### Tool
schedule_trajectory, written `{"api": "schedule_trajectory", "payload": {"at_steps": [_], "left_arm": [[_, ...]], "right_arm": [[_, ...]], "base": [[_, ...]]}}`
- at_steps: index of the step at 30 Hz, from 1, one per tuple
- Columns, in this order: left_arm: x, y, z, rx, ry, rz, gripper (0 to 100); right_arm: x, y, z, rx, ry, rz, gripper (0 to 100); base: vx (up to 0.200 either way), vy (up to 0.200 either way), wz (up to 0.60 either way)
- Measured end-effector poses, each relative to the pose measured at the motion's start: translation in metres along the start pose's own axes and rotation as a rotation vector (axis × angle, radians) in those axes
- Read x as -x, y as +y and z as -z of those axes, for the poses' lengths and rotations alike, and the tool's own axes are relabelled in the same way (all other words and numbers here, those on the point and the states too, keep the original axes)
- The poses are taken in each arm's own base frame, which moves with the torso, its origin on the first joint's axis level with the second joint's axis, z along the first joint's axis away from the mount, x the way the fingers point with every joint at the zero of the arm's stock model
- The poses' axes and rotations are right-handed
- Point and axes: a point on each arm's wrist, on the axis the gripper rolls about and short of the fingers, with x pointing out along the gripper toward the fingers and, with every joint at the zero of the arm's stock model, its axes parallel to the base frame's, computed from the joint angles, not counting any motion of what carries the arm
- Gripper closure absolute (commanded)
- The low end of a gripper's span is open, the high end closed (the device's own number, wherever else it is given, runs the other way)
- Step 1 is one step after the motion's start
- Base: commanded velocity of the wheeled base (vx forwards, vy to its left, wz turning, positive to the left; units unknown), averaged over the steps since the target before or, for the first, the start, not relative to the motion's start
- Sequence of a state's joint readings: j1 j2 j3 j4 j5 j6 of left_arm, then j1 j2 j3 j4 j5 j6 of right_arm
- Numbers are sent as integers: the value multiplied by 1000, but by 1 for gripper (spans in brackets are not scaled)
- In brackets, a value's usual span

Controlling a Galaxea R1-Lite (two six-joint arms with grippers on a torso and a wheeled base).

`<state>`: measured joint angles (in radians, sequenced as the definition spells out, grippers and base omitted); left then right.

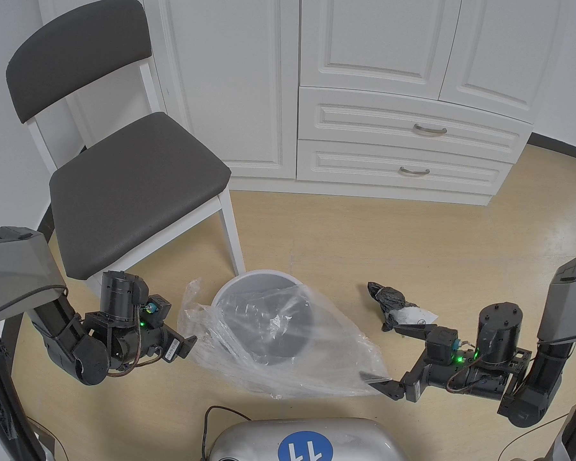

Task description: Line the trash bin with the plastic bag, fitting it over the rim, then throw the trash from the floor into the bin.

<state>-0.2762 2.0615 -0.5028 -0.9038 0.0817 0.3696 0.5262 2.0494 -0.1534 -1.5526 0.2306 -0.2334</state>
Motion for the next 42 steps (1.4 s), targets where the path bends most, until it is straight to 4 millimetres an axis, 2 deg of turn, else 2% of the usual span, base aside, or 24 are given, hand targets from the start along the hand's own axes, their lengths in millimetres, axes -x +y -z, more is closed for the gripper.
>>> {"api": "schedule_trajectory", "payload": {"at_steps": [6,10,17,22,29,42], "left_arm": [[-7,-3,2,-3,16,7,0],[-19,-6,6,-4,35,2,0],[-46,-4,14,6,61,-59,0],[-59,2,21,19,86,-82,0],[-65,10,26,35,105,-108,0],[-68,16,29,47,110,-123,0]], "right_arm": [[12,-5,-16,-175,-86,-56,0],[11,-6,-23,-247,-119,-90,0],[3,-13,-20,-282,-117,-131,0],[7,-33,-12,-307,-118,-152,0],[15,-55,-6,-334,-130,-137,0],[27,-75,-9,-330,-174,-89,0]], "base": [[0,0,0],[0,0,0],[0,0,0],[0,0,0],[0,0,0],[0,0,0]]}}
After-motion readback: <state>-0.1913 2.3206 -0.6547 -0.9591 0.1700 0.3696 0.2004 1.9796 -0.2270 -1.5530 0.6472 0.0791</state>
